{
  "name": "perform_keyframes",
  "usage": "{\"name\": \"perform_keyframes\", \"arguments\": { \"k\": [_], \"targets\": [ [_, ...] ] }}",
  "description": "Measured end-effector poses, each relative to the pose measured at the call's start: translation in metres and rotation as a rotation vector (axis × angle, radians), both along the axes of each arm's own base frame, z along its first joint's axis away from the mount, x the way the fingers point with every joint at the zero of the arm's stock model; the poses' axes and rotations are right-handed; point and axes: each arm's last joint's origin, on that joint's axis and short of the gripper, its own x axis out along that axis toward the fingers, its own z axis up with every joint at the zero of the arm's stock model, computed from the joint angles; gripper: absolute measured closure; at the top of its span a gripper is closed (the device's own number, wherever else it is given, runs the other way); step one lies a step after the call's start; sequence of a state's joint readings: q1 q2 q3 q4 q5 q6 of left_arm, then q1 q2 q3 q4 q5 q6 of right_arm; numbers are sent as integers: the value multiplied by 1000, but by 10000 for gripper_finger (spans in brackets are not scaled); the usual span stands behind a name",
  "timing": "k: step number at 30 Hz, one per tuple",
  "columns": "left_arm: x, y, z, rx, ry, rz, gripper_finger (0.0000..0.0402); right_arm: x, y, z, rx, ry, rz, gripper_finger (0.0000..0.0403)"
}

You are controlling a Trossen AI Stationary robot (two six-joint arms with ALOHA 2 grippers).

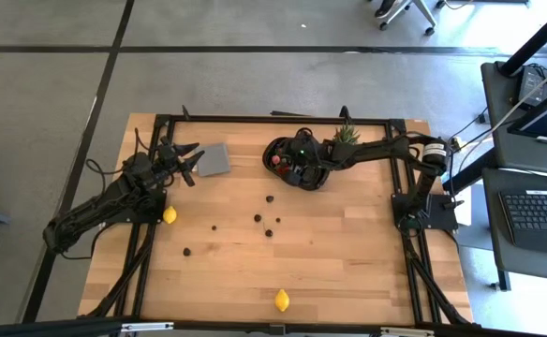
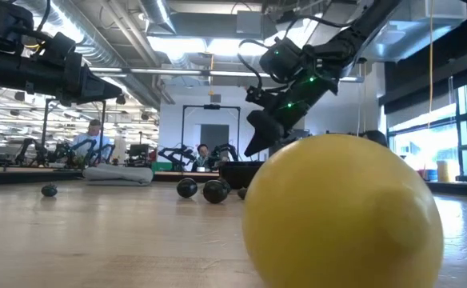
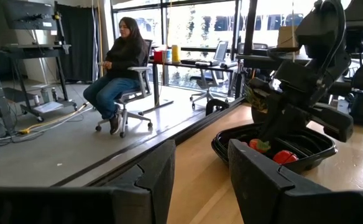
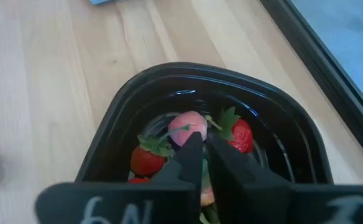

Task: Pick and placing Produce into tupperware
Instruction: Put the strawberry into the black bin, then put the top blackberry into the black bin

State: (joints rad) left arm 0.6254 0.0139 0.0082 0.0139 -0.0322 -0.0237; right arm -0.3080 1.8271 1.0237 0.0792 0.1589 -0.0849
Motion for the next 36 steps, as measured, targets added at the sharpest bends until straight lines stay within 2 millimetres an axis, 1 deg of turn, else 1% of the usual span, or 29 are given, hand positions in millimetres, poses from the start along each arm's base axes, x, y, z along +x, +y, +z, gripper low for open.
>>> {"name": "perform_keyframes", "arguments": {
  "k": [3,6,10,14,16,18,19,21,23,25,29,31,36],
  "targets": [
    [0,0,0,0,0,0,261,0,0,0,1,0,0,348],
    [0,0,0,0,0,0,261,0,0,0,-5,5,8,316],
    [0,0,0,0,0,0,261,3,-1,6,-19,18,24,252],
    [0,0,0,0,0,0,261,13,-1,23,-25,41,46,183],
    [0,0,0,0,0,0,261,19,5,33,-25,55,124,157],
    [0,0,0,0,0,0,261,24,18,39,-9,82,286,139],
    [0,0,0,0,0,0,261,26,27,41,8,85,358,133],
    [0,0,0,0,0,0,261,30,41,43,15,73,443,126],
    [0,0,0,0,0,0,261,32,54,41,2,75,479,124],
    [0,0,0,0,0,0,261,31,62,36,-11,98,486,124],
    [0,0,0,0,0,0,261,34,70,25,-5,110,464,124],
    [0,0,0,0,0,-1,261,39,70,18,1,93,461,128],
    [0,0,0,-1,2,-1,261,44,70,-6,65,132,480,146]
  ]
}}
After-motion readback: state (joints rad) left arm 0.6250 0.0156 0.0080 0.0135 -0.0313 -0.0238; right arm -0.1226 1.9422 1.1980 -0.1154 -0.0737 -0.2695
